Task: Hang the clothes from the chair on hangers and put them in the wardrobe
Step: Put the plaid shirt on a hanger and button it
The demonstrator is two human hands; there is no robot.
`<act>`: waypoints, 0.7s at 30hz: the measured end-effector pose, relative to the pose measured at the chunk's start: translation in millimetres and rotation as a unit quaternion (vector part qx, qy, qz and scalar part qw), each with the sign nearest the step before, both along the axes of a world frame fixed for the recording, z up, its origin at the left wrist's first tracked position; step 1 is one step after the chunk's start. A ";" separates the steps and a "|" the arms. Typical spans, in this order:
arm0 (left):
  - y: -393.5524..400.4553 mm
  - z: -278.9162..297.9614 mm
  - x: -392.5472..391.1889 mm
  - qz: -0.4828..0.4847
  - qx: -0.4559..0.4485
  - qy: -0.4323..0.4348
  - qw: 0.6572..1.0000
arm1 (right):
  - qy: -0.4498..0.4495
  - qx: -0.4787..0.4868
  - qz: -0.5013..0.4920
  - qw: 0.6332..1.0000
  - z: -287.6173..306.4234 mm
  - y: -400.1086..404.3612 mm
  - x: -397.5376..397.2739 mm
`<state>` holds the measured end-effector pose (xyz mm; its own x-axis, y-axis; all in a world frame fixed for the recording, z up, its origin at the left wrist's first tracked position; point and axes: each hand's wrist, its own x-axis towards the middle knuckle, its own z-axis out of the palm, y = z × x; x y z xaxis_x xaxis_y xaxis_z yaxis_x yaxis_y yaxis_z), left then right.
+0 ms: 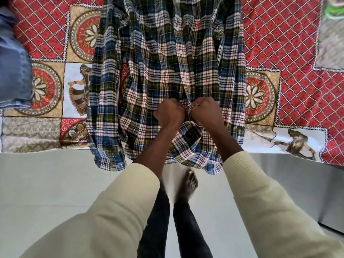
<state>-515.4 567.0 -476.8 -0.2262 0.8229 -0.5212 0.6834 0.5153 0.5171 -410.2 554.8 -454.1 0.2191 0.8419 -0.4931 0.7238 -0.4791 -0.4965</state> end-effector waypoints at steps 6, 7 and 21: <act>-7.0 11.2 -18.3 0.159 -0.055 -0.233 0.958 | 0.265 -0.101 -0.182 0.942 0.9 -2.2 -4.1; -11.0 14.5 -20.4 0.171 -0.058 -0.255 0.950 | 0.296 -0.104 -0.210 0.926 -0.3 -4.9 -5.6; -28.8 11.2 -19.3 0.193 0.000 -0.265 0.945 | 0.330 0.004 -0.267 0.906 -6.7 -22.2 -22.2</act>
